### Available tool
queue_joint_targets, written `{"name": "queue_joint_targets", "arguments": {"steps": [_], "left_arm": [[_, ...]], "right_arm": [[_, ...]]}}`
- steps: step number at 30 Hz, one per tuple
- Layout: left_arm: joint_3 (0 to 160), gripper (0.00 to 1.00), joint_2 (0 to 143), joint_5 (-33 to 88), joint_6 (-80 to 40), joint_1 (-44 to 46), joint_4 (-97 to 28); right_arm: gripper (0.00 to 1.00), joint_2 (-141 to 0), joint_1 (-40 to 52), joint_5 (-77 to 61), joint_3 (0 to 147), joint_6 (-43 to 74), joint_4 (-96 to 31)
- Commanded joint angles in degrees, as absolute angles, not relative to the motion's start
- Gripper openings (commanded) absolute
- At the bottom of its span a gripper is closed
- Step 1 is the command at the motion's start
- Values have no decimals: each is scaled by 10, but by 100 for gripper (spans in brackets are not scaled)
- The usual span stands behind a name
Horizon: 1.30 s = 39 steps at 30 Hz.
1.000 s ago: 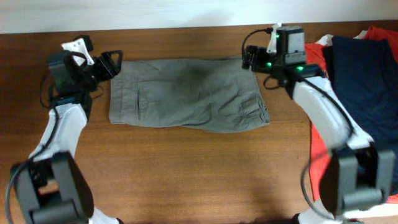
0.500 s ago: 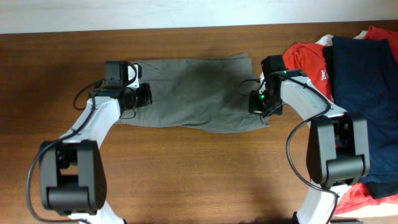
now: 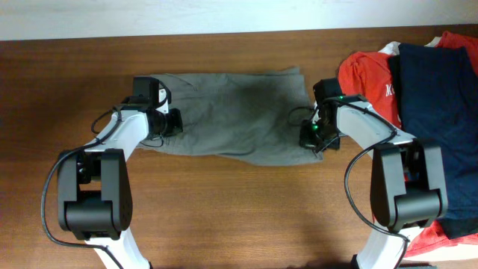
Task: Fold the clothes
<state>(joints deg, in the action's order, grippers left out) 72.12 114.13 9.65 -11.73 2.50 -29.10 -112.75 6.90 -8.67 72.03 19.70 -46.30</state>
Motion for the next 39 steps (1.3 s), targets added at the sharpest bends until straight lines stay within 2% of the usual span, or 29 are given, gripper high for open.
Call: {"name": "queue_joint_targets", "arguments": {"steps": [1,7,12,16,20,25,30,32,35,39], "left_arm": [[691,1,1183,76,-110,23,-369],[692,0,1180,77,-110,23,-473],[737,0,1084,82,-110,24,-476],[791,0,980,138,-110,26,-454],[789,0,965,135,-109,33,-429],[788,0,1036,87,-106,41,-363],[788,1,1124,82,-106,41,-279],[788,0,1152,46,-106,41,-255],[788,1,1201,14,-106,40,-220],[788,0,1236,7,-106,35,-212]], "right_arm": [[4,-1160,67,-38,680,215,-519],[4,-1140,67,-38,681,215,-607],[4,-1012,67,-39,712,213,-625],[4,-908,67,-40,744,213,-621],[4,-887,67,-86,744,205,-571],[4,-930,68,-99,741,163,-432],[4,-1043,69,-99,741,163,-292],[4,-1096,69,-102,741,154,-243],[10,-1178,68,-105,741,119,-158],[17,-1215,67,-65,741,107,-141]]}}
